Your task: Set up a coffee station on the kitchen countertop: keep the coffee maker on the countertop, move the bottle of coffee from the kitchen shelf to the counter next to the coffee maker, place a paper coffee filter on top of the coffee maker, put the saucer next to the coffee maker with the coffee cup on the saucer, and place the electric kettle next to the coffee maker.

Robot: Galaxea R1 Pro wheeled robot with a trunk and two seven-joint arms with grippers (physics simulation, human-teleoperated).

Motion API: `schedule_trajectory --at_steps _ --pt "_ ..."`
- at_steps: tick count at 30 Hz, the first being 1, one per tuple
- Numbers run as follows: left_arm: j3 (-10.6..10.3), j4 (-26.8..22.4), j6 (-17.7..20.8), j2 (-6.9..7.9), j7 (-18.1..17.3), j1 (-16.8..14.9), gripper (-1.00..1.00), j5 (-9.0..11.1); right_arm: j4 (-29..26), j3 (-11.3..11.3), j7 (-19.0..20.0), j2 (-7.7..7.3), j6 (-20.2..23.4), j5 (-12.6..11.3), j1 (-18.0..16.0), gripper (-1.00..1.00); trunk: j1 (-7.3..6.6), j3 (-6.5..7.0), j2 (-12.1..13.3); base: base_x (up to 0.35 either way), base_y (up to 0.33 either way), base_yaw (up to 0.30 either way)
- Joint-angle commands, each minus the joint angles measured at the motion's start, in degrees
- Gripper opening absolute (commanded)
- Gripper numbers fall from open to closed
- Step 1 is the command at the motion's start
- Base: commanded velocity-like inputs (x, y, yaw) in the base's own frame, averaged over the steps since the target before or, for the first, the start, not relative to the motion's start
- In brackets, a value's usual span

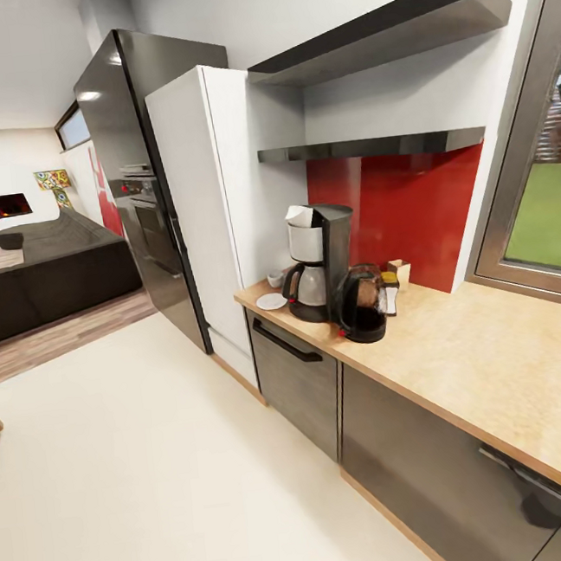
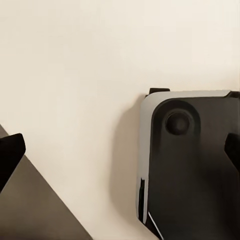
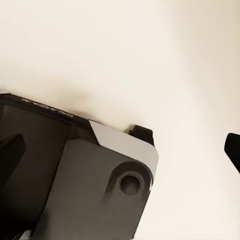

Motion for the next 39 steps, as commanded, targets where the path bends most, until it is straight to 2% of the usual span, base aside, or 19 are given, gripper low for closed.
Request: schedule_trajectory --at_steps 1,6,9,27,39 --pt "0.5 -0.1 0.0 0.0 -0.2 0.0 1.0 -0.6 -0.1 0.2 0.1 0.0 0.3 -1.1 0.2 1.0 0.01 -0.07 -0.1 0.0 0.0 0.0" --pt "0.5 0.0 0.1 0.0 -0.2 0.0 1.0 -0.7 0.0 0.3 0.0 0.0 0.5 -4.7 0.7 1.0 0.01 -0.07 -0.1 0.0 0.0 0.0" --pt "0.5 0.0 0.1 0.0 -0.2 0.0 1.0 -0.7 0.0 0.3 0.0 0.0 0.6 -5.6 1.2 1.0 0.01 0.01 -0.1 0.0 0.0 -0.031" --pt "0.5 0.2 0.3 -0.08 -0.1 0.0 1.0 -0.6 -0.2 0.3 0.2 0.19 0.5 -6.0 2.5 1.0 0.01 0.3 -0.1 0.005 0.002 -0.017" --pt "0.7 0.1 0.4 -0.09 0.0 0.0 1.0 -0.6 -0.1 0.3 0.4 0.06 0.6 -6.0 2.5 1.0 0.01 0.3 -0.1 0.217 0.183 -0.001"
